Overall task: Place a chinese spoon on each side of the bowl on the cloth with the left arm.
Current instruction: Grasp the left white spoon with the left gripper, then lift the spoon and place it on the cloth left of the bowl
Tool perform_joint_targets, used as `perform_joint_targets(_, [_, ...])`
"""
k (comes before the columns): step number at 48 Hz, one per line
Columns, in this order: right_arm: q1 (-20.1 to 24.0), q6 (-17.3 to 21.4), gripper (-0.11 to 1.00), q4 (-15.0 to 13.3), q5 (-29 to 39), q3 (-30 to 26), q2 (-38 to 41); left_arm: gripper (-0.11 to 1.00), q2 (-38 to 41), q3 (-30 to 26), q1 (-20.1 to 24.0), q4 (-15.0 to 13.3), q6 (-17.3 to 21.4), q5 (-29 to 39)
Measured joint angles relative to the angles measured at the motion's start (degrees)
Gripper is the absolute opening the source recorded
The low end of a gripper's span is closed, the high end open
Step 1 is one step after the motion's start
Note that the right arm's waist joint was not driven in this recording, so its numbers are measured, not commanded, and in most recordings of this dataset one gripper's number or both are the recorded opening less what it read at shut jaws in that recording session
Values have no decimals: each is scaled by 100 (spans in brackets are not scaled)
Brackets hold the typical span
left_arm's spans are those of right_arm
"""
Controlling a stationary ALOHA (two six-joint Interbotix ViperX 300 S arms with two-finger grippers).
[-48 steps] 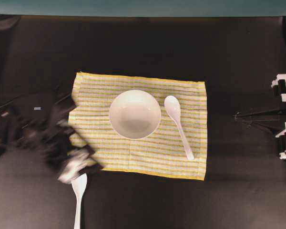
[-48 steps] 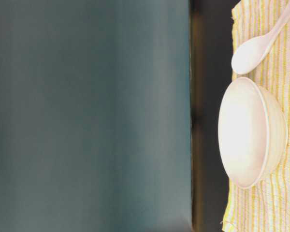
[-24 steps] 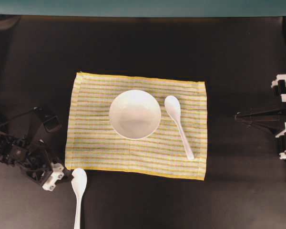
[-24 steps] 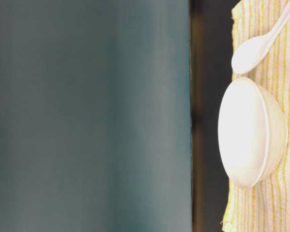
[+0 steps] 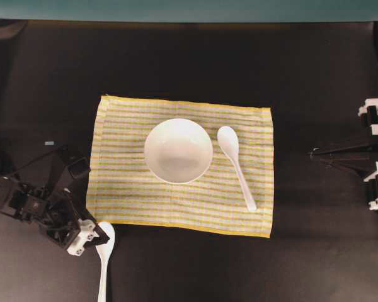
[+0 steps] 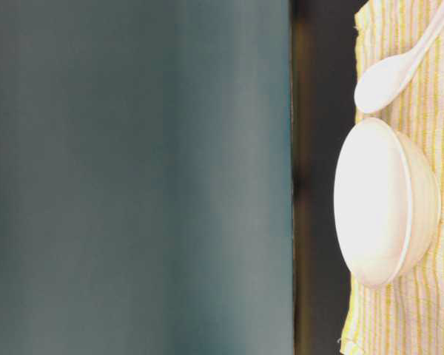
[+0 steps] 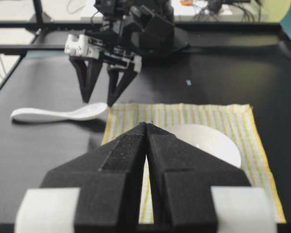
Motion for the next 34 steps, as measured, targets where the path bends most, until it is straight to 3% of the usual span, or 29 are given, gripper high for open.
perform_joint_targets(7, [0,0,0,0,9,0,0,72,167,-70,9,0,35,0])
perform_joint_targets(12, [0,0,0,0,9,9,0,61,202,-62,0,0,70,0])
perform_joint_targets(23, [0,0,0,0,0,9,0,11,185,-70,114,0,114,0])
perform_joint_targets(25, [0,0,0,-9,0,9,0,6,167,-70,149,0,123,0])
perform_joint_targets(34, [0,0,0,0,0,9,0,5,-272,-97,448,0,220,158])
